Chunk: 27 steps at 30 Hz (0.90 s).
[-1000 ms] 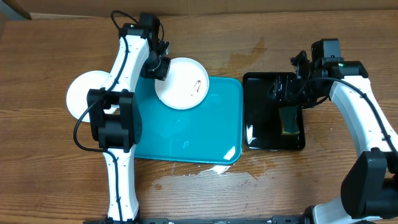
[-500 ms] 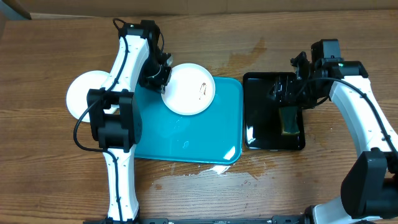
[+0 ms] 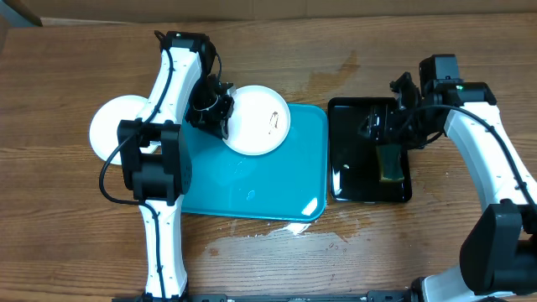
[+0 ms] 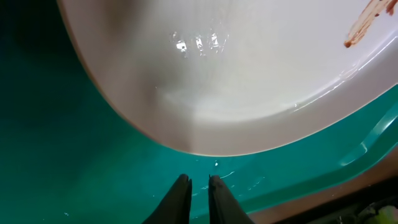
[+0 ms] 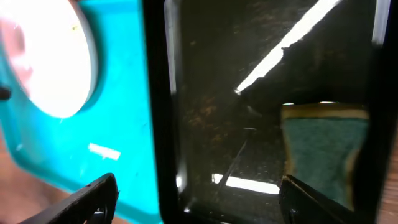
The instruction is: Clean dirty plates on tray and stack at the side
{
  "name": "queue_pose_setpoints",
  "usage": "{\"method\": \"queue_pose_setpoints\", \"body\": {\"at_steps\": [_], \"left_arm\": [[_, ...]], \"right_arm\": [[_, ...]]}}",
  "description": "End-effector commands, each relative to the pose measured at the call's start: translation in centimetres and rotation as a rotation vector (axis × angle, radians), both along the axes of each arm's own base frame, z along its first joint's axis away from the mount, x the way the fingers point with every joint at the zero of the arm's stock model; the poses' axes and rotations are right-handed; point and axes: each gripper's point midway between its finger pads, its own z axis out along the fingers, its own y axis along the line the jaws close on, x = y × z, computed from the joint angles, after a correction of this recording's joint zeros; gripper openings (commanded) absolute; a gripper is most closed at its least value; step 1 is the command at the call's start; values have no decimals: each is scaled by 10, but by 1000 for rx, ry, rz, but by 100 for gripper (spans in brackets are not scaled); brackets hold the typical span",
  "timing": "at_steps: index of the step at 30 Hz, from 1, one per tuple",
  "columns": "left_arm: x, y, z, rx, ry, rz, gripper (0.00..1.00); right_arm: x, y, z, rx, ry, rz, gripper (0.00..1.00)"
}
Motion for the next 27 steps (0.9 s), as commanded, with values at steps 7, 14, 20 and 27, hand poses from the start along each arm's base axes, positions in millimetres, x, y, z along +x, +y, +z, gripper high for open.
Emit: {"method": "queue_pose_setpoints", "body": {"at_steps": [7, 14, 20, 27], "left_arm": [[6, -12, 74, -57, -188, 6, 18], [-3, 0, 136, -36, -334, 52, 24], [-1, 16, 134, 59, -342, 81, 22], [4, 16, 134, 66, -360, 100, 24]], "right_arm": [[-58, 107, -1, 31, -5, 471, 71], [-113, 132, -20, -272, 138, 415, 23], [-165, 152, -32, -340, 256, 353, 4], [-193, 157, -82, -389, 220, 383, 4]]}}
